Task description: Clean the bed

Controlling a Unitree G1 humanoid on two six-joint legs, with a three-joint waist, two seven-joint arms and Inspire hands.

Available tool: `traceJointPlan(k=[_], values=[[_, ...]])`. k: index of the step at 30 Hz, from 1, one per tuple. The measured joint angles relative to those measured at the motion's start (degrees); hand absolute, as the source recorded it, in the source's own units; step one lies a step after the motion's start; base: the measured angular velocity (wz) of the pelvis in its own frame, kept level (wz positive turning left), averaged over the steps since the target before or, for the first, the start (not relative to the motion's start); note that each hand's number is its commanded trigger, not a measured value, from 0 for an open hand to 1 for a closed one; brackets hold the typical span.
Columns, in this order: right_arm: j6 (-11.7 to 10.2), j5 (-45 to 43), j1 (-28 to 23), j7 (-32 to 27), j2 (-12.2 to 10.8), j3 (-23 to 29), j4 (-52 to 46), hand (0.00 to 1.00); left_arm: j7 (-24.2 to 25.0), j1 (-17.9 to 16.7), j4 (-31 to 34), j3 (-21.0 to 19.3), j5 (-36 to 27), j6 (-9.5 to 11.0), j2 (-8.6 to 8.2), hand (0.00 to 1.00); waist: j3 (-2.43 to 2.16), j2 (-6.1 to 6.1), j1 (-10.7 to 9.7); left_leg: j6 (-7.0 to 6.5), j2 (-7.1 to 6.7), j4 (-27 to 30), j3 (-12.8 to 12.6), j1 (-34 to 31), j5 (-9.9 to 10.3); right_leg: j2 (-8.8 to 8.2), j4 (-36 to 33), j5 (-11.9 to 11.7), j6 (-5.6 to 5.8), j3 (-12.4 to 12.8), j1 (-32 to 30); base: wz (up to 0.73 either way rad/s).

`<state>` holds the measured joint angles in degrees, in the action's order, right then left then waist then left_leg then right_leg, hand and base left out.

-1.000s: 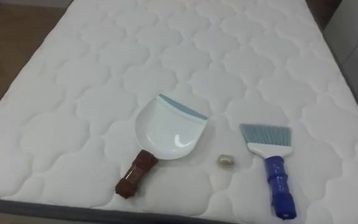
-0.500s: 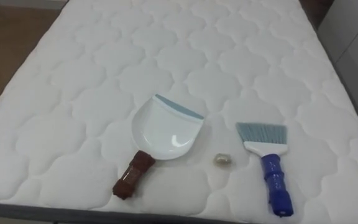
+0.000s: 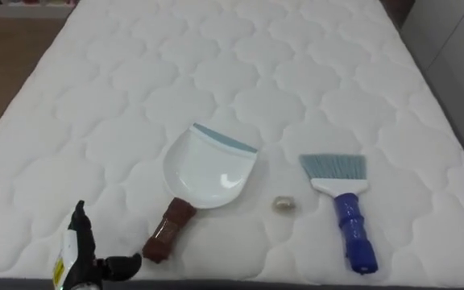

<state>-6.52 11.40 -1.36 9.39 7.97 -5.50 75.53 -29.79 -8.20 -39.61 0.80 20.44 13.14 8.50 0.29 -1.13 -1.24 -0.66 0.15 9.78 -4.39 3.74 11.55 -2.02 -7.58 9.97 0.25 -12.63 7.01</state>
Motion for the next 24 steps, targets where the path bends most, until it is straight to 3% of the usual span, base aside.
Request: traceJointPlan(k=[5, 13, 24], values=[[-0.05, 0.11, -0.02, -0.54, 0.31, 0.13, -0.04, 0.00, -0.12, 0.88, 0.28, 1.22, 0.54, 0.13, 0.87, 0.00, 0.05, 0.28, -0.70, 0.00, 0.01, -0.13, -0.03, -0.25, 0.01, 0.08, -0.07, 0.00, 0.00, 0.50, -0.44, -0.04], [-0.08, 0.25, 0.12, -0.83, 0.78, 0.09, -0.34, 0.00, -1.29, 1.78, 0.28, 2.80, 0.55, 0.81, 1.27, 0.00, -0.32, 0.75, -0.80, -0.04, -0.01, 0.06, -0.16, -1.79, -0.03, 0.09, -0.29, -0.02, -0.03, 1.13, -2.21, -0.02], [-0.05, 0.76, 2.62, -3.48, 1.14, -2.48, -0.04, 0.00, -1.00, 8.74, -7.80, 9.06, -3.47, 1.39, 1.57, 0.00, 0.19, 1.06, -1.94, -0.13, 0.05, 1.70, -0.18, -5.97, -0.09, -0.07, -1.23, -0.06, -0.09, 1.12, -6.18, -0.01]])
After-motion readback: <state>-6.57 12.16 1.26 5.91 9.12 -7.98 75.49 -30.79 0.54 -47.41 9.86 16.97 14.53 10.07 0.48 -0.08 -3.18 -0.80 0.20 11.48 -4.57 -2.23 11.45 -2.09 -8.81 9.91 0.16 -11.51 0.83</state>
